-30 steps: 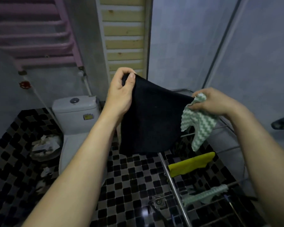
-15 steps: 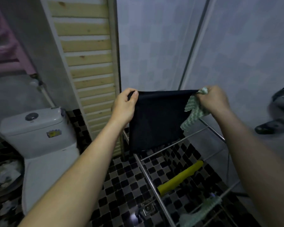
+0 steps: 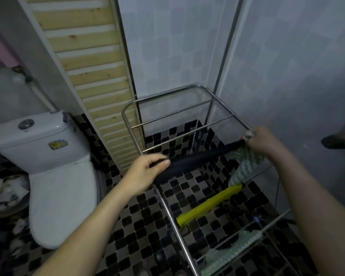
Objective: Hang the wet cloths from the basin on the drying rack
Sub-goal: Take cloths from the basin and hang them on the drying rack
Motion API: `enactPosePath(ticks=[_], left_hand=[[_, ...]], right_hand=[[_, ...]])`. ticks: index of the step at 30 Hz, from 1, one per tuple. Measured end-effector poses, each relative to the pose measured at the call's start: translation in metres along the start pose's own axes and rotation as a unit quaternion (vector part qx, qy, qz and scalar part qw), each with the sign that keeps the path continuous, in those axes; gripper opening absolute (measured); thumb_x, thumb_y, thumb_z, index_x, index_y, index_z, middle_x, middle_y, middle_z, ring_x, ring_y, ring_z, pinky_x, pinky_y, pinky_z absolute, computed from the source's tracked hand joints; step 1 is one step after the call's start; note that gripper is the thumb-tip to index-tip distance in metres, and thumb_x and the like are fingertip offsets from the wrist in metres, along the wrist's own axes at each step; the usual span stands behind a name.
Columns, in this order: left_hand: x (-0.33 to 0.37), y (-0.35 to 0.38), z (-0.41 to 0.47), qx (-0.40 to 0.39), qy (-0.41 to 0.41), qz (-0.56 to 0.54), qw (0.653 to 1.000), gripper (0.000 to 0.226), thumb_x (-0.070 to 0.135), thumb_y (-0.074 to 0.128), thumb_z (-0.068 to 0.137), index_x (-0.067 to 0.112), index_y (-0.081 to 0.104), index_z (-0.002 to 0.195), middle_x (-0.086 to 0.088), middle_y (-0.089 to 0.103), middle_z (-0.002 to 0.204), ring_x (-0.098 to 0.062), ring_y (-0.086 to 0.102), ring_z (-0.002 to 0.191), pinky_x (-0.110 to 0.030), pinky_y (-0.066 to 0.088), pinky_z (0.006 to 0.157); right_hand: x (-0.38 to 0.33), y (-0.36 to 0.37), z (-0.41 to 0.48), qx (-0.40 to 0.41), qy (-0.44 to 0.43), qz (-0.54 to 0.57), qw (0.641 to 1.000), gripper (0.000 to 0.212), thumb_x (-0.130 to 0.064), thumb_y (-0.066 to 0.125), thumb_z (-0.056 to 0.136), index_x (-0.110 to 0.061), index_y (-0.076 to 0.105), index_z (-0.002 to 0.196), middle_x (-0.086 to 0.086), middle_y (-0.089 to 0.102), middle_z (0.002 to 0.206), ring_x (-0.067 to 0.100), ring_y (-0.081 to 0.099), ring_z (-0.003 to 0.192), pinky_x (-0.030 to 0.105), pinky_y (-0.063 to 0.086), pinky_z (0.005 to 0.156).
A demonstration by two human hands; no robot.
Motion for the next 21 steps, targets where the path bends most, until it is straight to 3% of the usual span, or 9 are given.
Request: enactPosePath(ticks=[3,6,9,13,16,18,21], left_hand=[[-0.025,0.032,-0.015,-0.072,-0.035,0.023,0.997,0.016,0.023,0.055,0.095,0.027,0.071,0.093,0.008,0.071,0.087,-0.003,0.065,0.083,-0.018,0.048,0.077],[-0.035,0.055,-0.019,-0.103,-0.018,0.092,0.990,0.013,0.028,0.059,0.094,0.032,0.071,0.094,0.020,0.067,0.083,0.002,0.063,0.085,-0.014,0.044,0.075],[-0.037,0.063,-0.018,-0.092,0.041,0.207,0.973,0.015,0.030,0.058,0.094,0.029,0.070,0.104,0.016,0.066,0.092,0.001,0.059,0.088,-0.015,0.042,0.076],[-0.042,0.073,-0.020,-0.117,0.075,0.349,0.927,0.024,0.038,0.050,0.096,0.035,0.063,0.116,0.010,0.064,0.108,-0.011,0.054,0.107,-0.032,0.044,0.094],[-0.043,0.081,-0.020,-0.150,0.043,0.403,0.902,0.028,0.047,0.039,0.098,0.034,0.064,0.106,0.013,0.065,0.092,-0.010,0.056,0.096,-0.033,0.037,0.090],[-0.040,0.082,-0.019,-0.138,0.021,0.346,0.928,0.032,0.044,0.038,0.099,0.029,0.065,0.096,0.010,0.066,0.082,-0.009,0.059,0.082,-0.032,0.043,0.087],[-0.037,0.063,-0.013,0.002,0.010,0.293,0.956,0.021,0.030,0.049,0.098,0.025,0.068,0.104,0.007,0.066,0.099,-0.008,0.057,0.094,-0.025,0.046,0.088]], right_hand=[[0.018,0.025,-0.003,-0.033,-0.010,-0.079,0.996,0.034,-0.006,0.057,0.086,-0.008,0.045,0.054,0.023,0.051,0.072,0.028,0.056,0.076,0.031,0.036,0.066],[0.023,0.037,-0.013,-0.050,-0.006,-0.166,0.985,0.016,-0.013,0.060,0.089,-0.001,0.060,0.078,0.028,0.065,0.098,0.038,0.064,0.096,0.031,0.042,0.070],[0.026,0.043,-0.015,-0.051,0.003,-0.244,0.969,0.026,-0.018,0.060,0.090,-0.001,0.062,0.109,0.024,0.063,0.117,0.037,0.061,0.109,0.034,0.048,0.082],[0.033,0.040,-0.013,-0.039,0.003,-0.277,0.960,0.031,-0.019,0.061,0.086,-0.014,0.065,0.116,0.015,0.064,0.121,0.034,0.062,0.110,0.035,0.049,0.085],[0.037,0.033,-0.002,0.004,0.015,-0.154,0.988,0.020,-0.021,0.065,0.081,-0.012,0.072,0.097,0.017,0.069,0.099,0.035,0.066,0.094,0.037,0.052,0.077],[0.034,0.026,0.002,0.031,0.032,0.004,0.999,0.016,-0.021,0.068,0.078,-0.008,0.070,0.070,0.017,0.065,0.072,0.032,0.064,0.074,0.036,0.049,0.065],[0.030,0.020,0.007,0.041,0.055,0.178,0.982,0.026,-0.022,0.069,0.076,0.002,0.069,0.068,0.016,0.059,0.060,0.024,0.054,0.058,0.030,0.040,0.057]])
Point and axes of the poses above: each hand's wrist, its own z-axis towards the middle knuckle, its own y-axis out of the palm, x = y × z, the point moved 6 cm from there along z, towards the middle knuckle
